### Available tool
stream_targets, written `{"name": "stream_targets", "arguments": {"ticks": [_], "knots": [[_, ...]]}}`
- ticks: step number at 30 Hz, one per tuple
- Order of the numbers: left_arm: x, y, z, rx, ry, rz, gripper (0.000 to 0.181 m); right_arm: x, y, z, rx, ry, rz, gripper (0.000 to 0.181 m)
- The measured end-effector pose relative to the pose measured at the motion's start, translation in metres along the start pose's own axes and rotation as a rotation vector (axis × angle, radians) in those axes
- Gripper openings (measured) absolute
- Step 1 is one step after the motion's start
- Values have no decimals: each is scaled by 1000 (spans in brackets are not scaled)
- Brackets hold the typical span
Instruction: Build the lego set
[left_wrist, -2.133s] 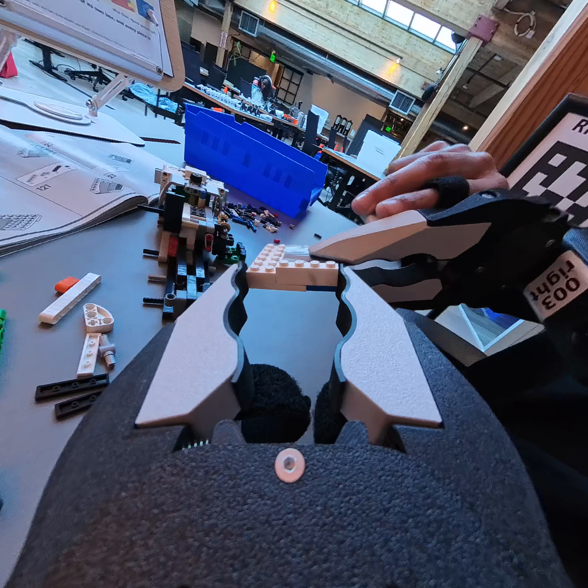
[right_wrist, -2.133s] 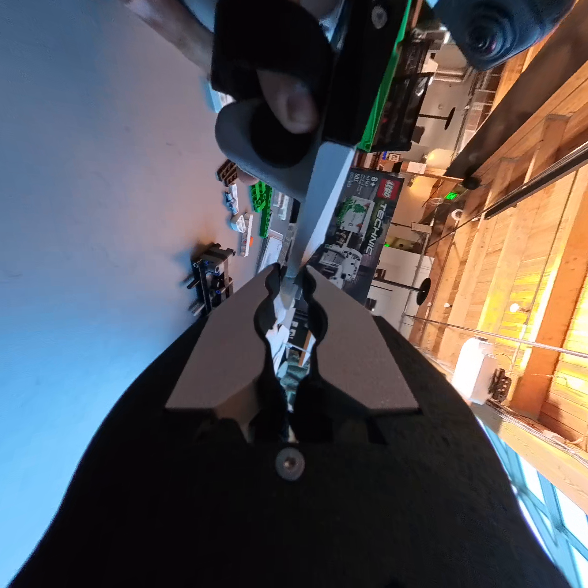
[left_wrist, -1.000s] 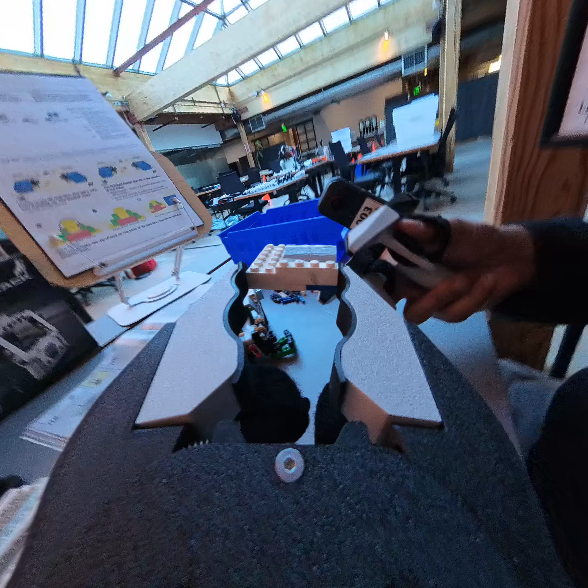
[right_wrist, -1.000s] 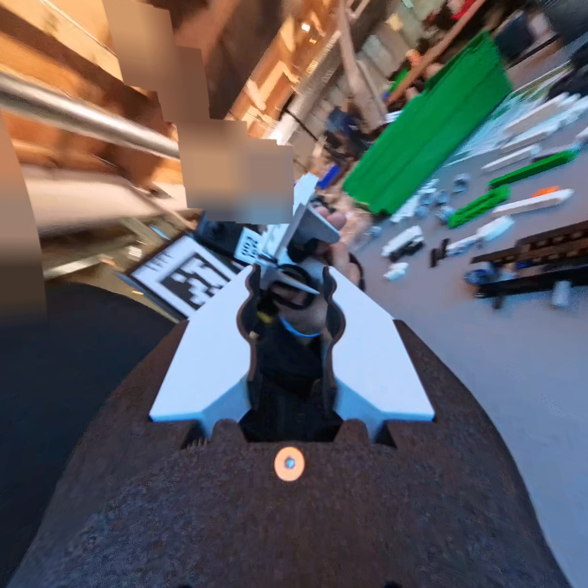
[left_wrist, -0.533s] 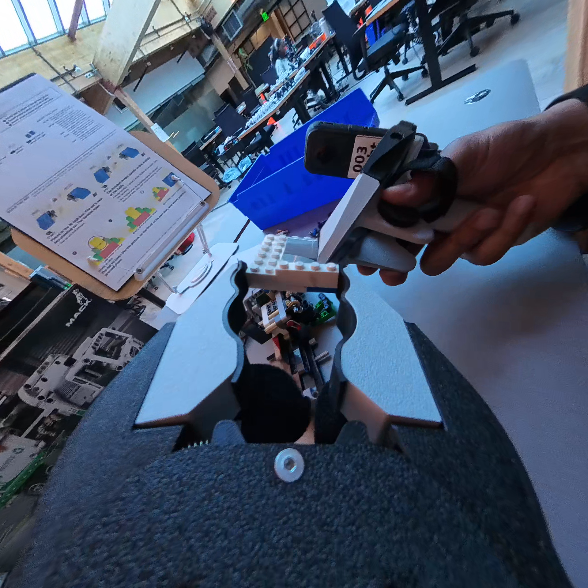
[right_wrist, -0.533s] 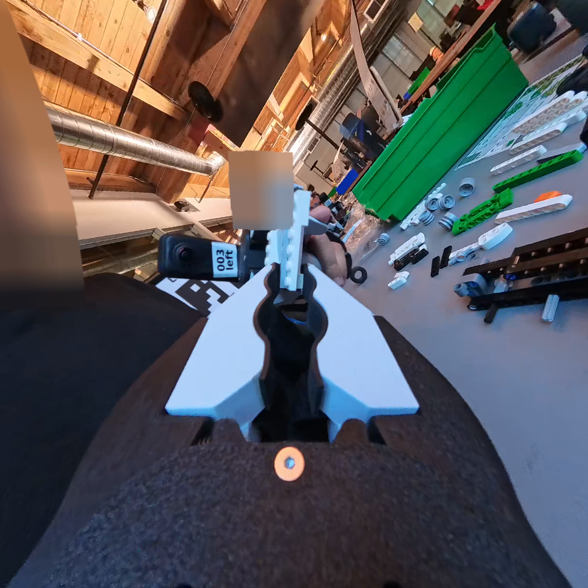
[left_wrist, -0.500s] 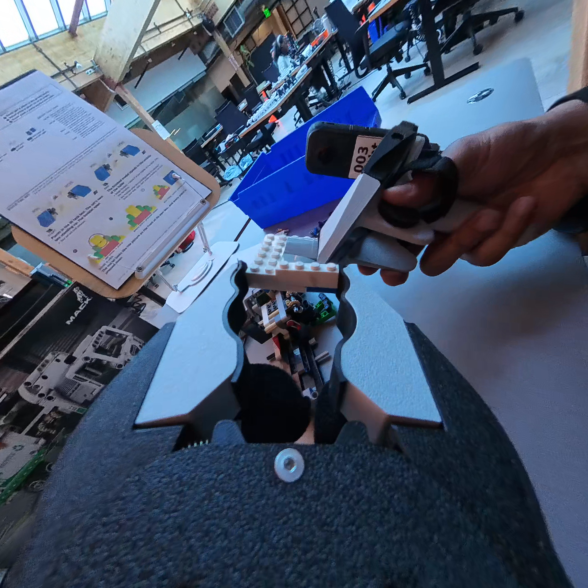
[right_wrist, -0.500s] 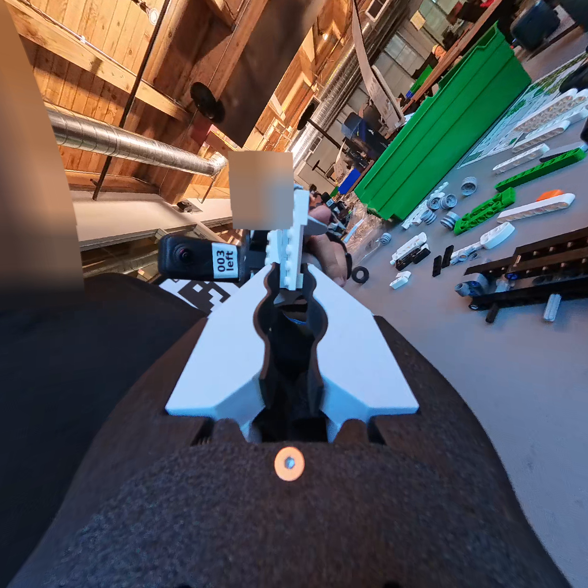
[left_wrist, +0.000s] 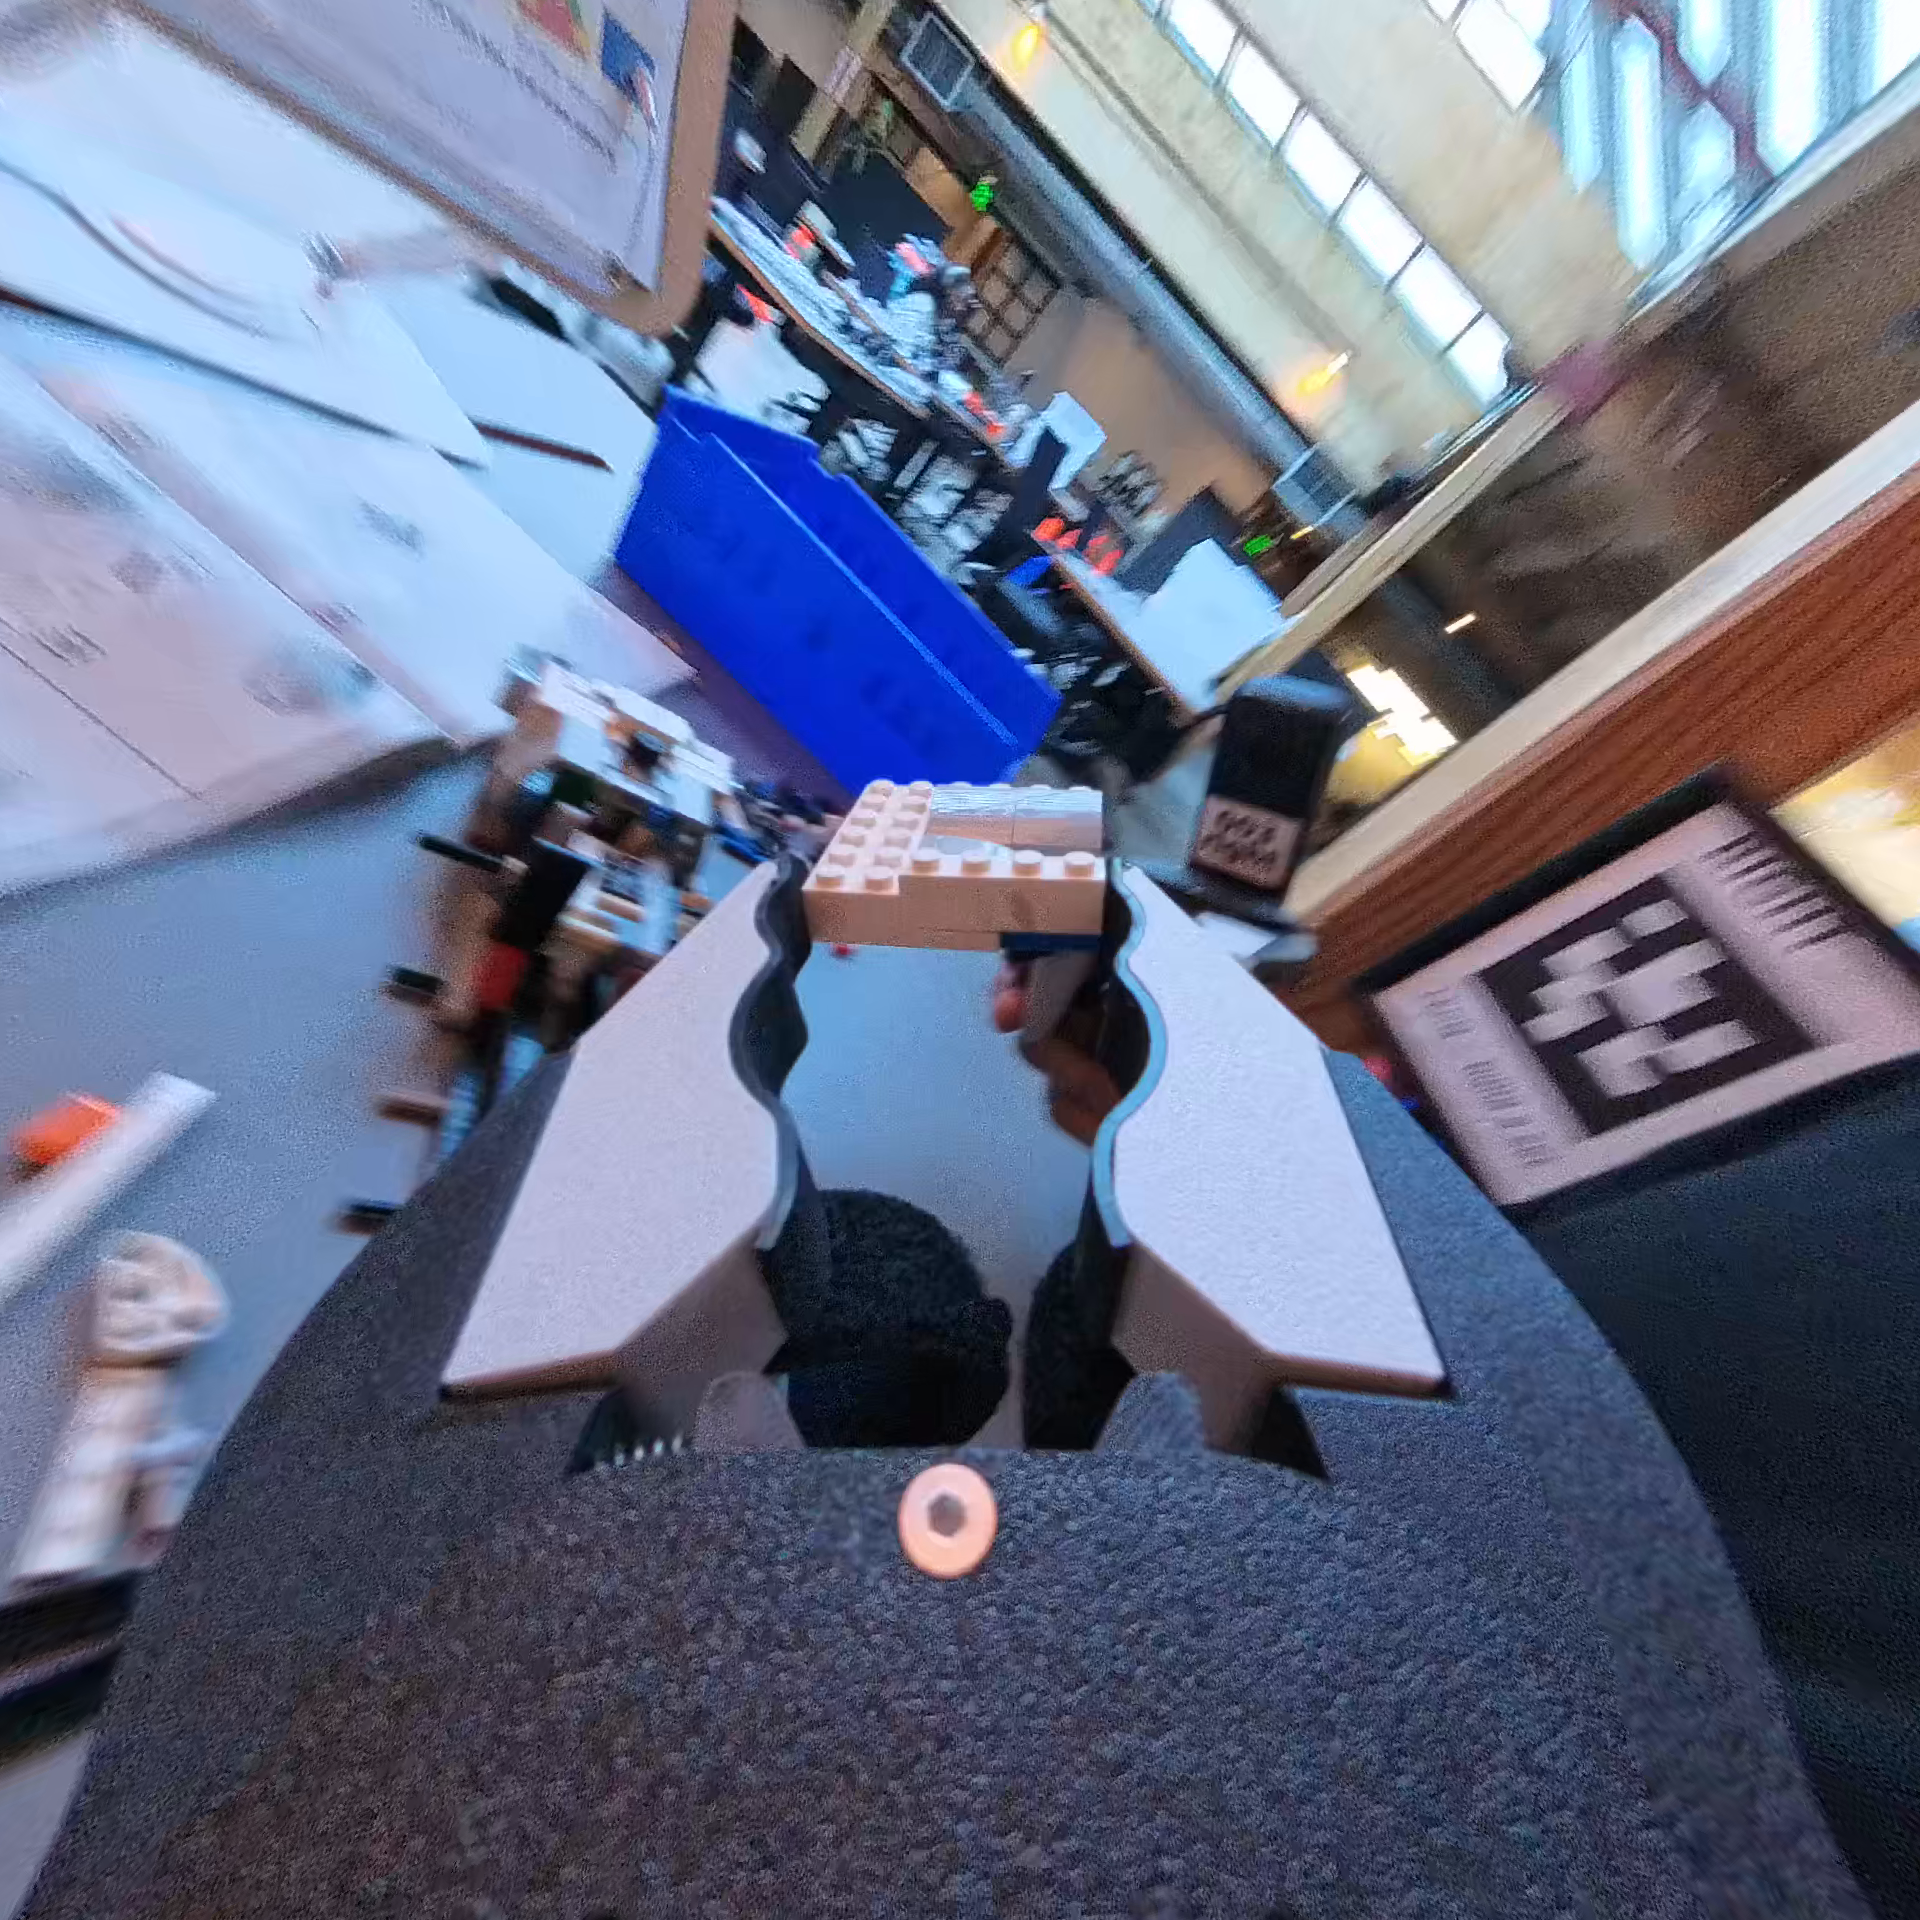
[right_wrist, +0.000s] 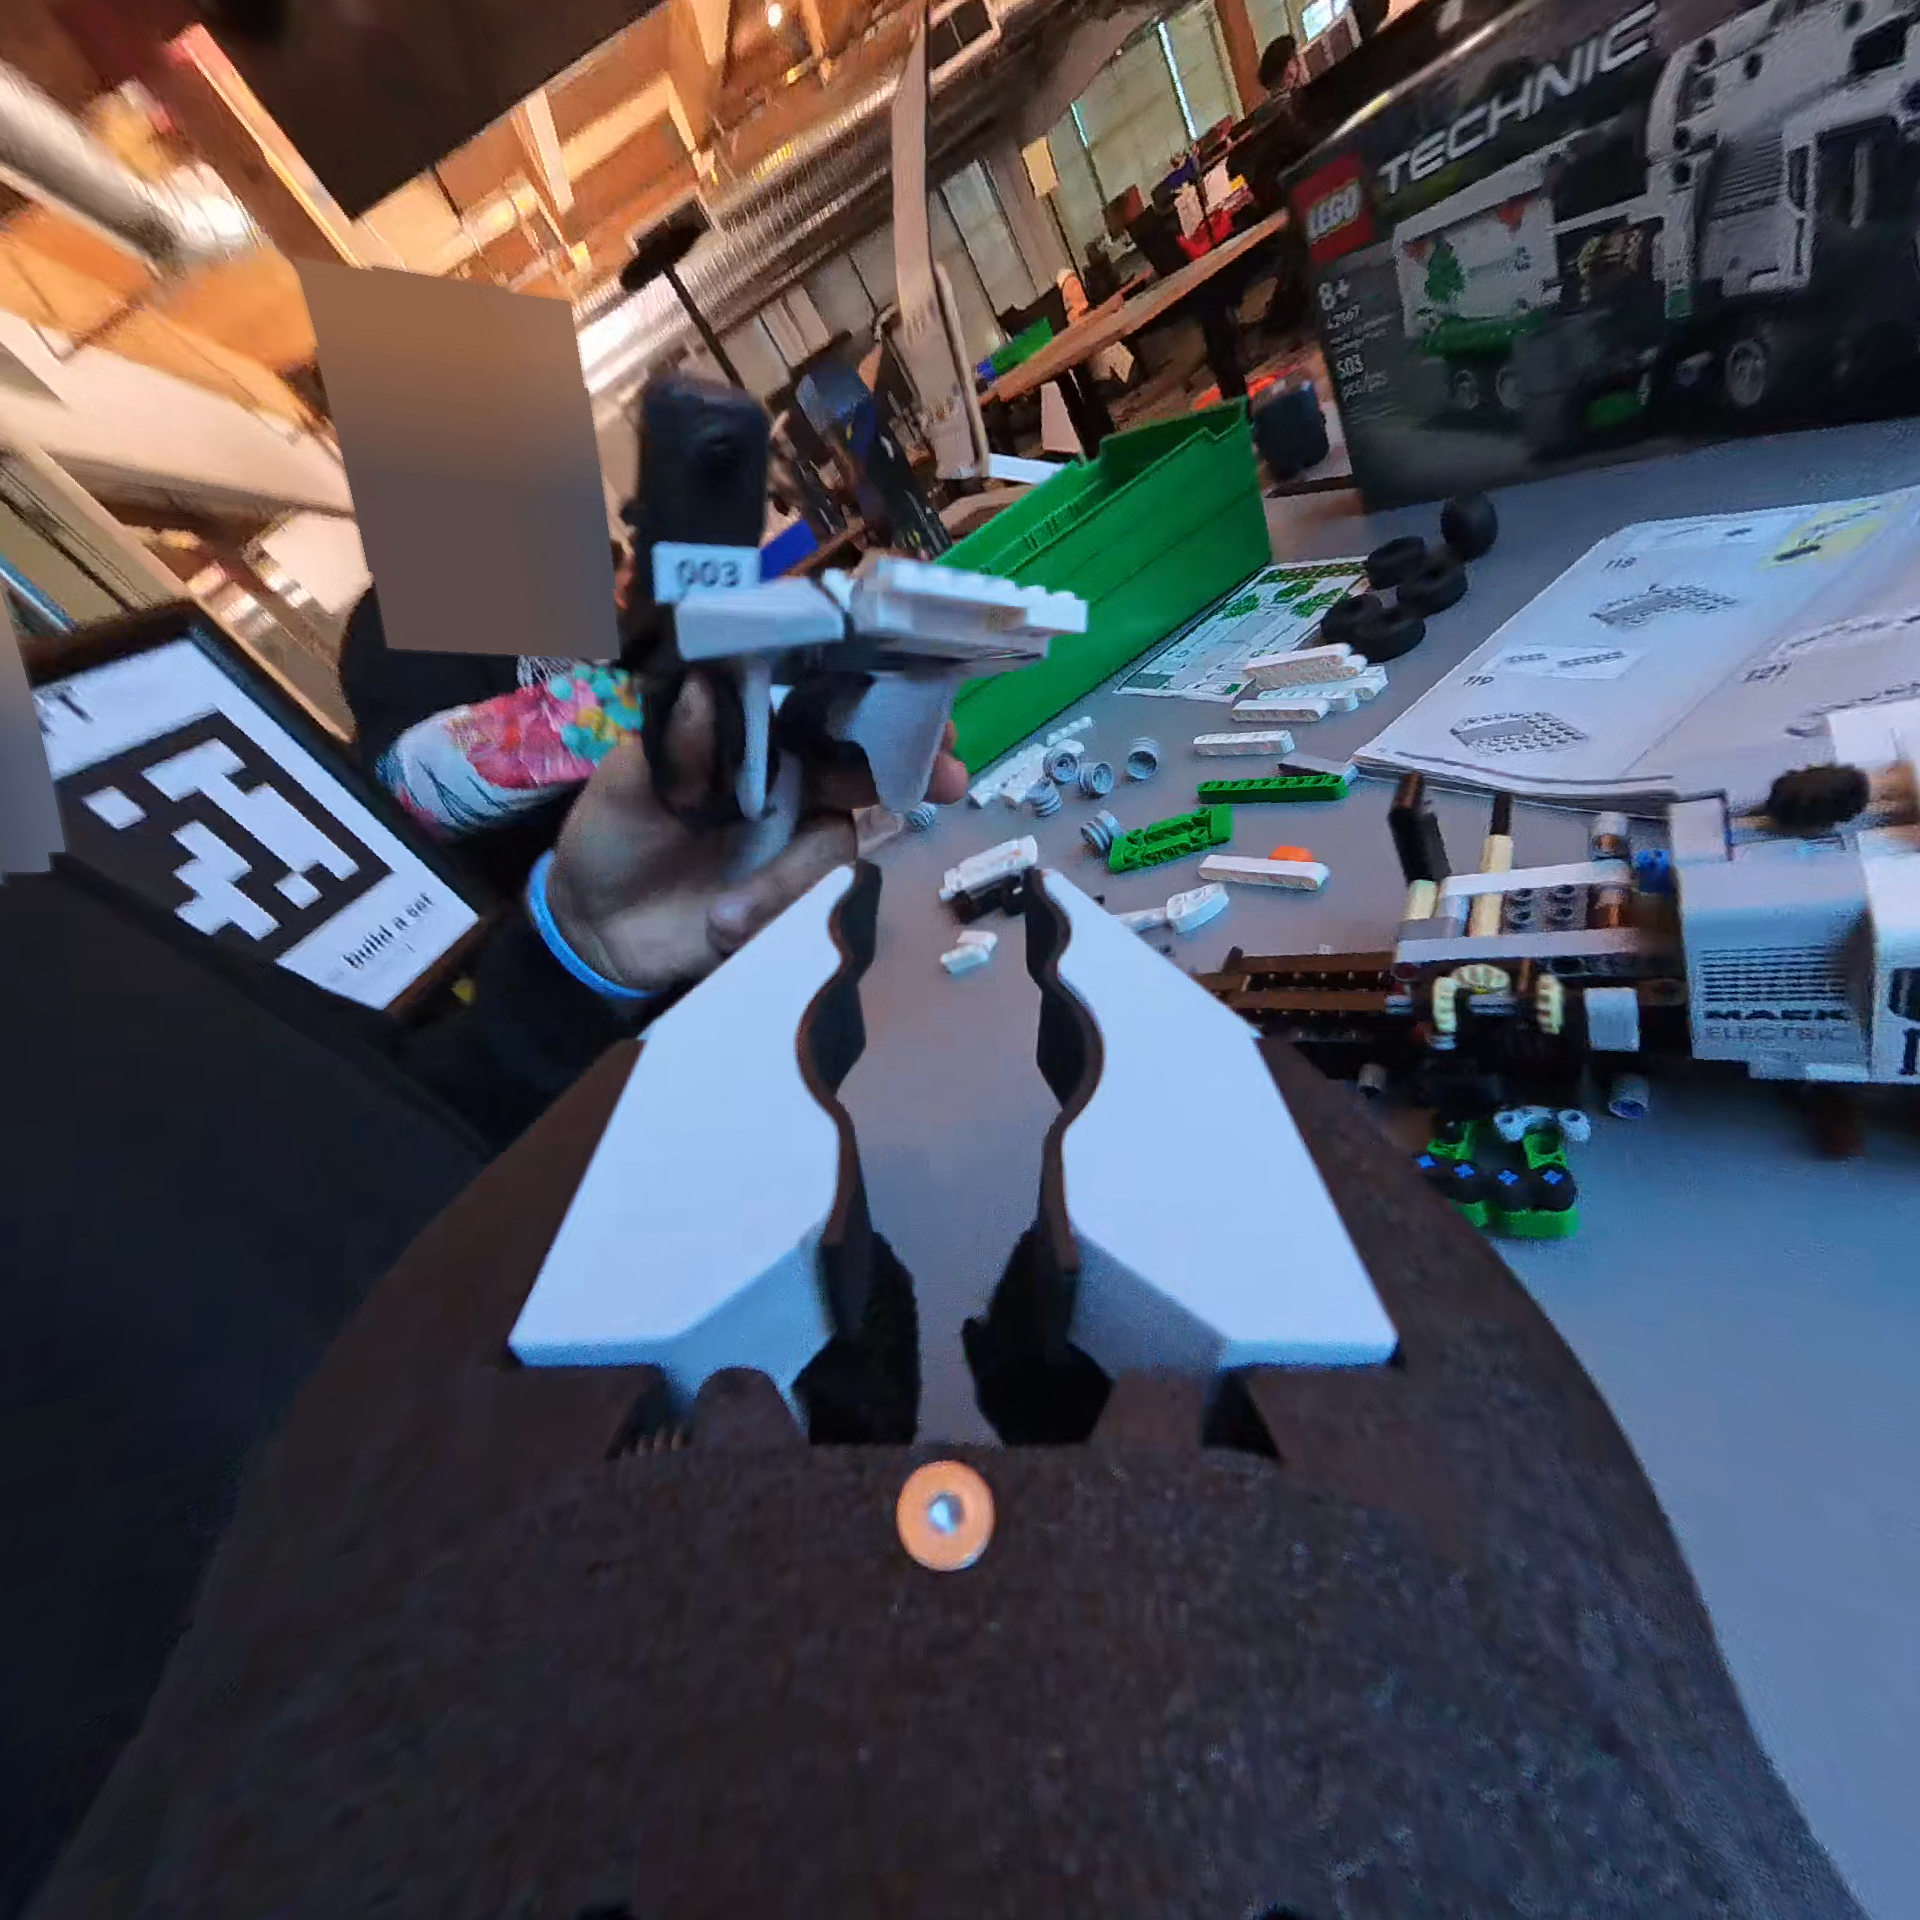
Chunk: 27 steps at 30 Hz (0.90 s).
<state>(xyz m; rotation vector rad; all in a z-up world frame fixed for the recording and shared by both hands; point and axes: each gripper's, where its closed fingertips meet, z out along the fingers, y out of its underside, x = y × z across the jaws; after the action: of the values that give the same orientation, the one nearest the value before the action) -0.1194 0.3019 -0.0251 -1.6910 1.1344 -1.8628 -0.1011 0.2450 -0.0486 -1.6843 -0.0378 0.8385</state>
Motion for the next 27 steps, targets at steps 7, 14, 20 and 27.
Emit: {"name": "stream_targets", "arguments": {"ticks": [7, 14, 20, 27], "knots": [[24, 15, -2, -51, 112, -255, 54, -17, 38, 18, -61, 94, -125, 23], [32, 21, -3, -36, 114, -235, 54, -25, 54, 20, -110, 89, -218, 23], [12, 45, -3, -65, -21, 271, 54, 8, 34, -10, -54, 227, -239, 25], [10, 91, 10, -194, 90, 416, 54, 72, -2, -51, 47, 521, -321, 28]]}}
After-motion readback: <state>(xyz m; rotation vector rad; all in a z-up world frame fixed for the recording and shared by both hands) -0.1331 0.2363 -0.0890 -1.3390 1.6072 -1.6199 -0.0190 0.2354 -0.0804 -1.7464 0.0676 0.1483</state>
